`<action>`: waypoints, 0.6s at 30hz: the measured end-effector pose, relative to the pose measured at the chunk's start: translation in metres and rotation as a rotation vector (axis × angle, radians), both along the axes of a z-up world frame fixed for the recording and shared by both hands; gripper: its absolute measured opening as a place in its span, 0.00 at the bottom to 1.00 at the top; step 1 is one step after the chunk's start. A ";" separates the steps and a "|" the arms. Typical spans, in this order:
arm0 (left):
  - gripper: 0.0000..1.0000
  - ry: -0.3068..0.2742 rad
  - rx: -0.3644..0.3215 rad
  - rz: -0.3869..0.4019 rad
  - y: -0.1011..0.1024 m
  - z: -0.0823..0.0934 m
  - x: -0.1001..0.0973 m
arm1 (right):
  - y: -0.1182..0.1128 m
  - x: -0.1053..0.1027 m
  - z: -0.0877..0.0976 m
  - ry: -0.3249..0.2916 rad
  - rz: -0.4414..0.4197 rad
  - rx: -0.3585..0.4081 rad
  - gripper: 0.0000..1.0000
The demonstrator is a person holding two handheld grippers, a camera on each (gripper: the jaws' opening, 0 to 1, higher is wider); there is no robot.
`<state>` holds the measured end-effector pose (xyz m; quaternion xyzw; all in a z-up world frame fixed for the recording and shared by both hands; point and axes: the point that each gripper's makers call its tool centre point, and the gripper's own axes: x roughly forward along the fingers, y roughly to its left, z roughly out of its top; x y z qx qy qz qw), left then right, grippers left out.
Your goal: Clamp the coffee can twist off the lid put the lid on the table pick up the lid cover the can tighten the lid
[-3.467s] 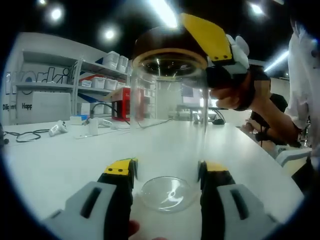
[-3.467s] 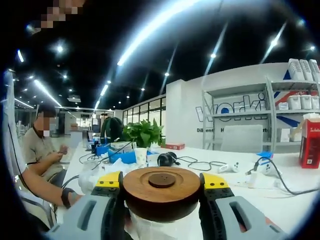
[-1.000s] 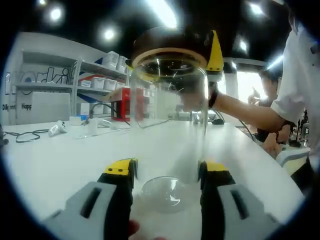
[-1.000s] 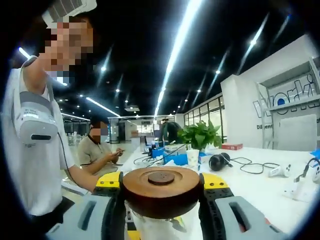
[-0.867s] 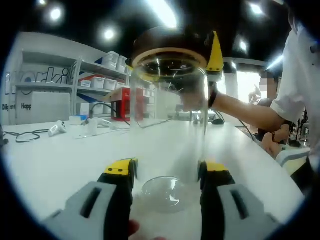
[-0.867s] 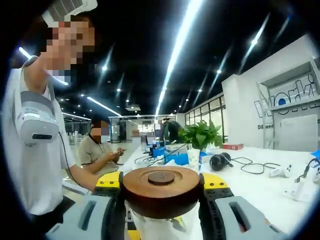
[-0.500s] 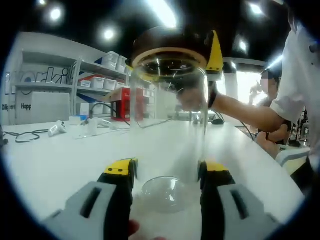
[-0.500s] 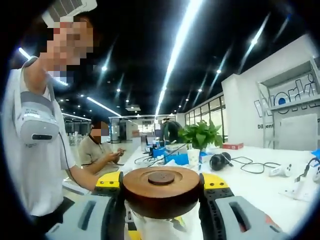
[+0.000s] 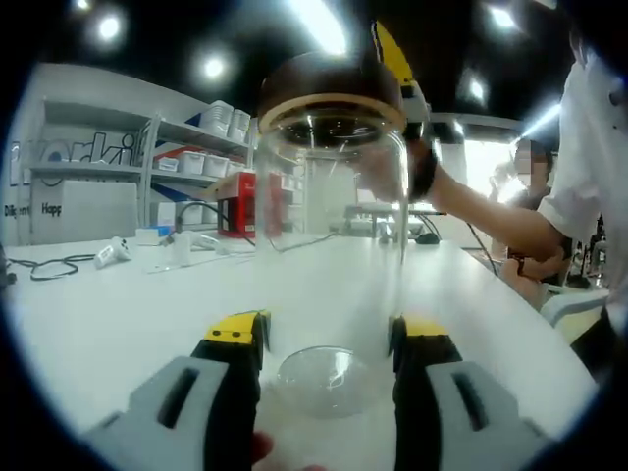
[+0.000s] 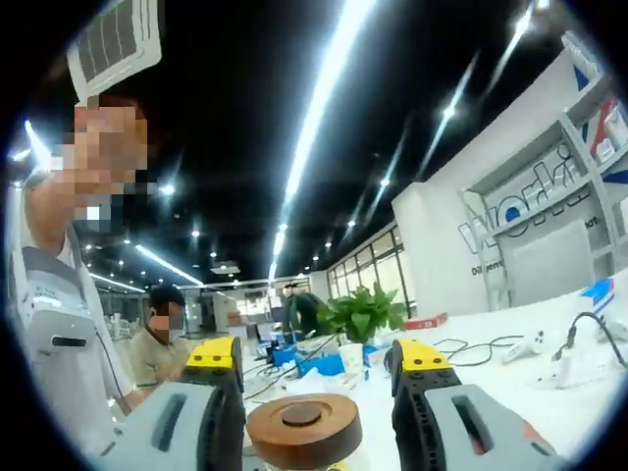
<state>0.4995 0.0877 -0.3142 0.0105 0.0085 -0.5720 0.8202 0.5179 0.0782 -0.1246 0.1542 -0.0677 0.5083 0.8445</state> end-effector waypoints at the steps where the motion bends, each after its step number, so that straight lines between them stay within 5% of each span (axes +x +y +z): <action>1: 0.43 0.000 0.000 0.000 0.000 0.000 0.000 | -0.001 0.002 0.000 0.035 -0.039 0.009 0.58; 6: 0.43 -0.001 0.001 0.001 0.000 0.000 -0.001 | -0.006 0.006 0.003 0.045 -0.284 -0.033 0.55; 9: 0.43 -0.001 0.002 0.001 -0.001 0.001 -0.002 | -0.004 0.003 -0.007 0.132 -0.375 -0.058 0.52; 15: 0.44 0.000 0.002 -0.001 -0.001 0.001 -0.004 | 0.017 -0.011 -0.001 0.060 -0.468 -0.075 0.55; 18: 0.44 -0.001 0.003 -0.004 -0.001 0.001 -0.005 | 0.013 -0.010 -0.004 0.021 -0.598 -0.159 0.59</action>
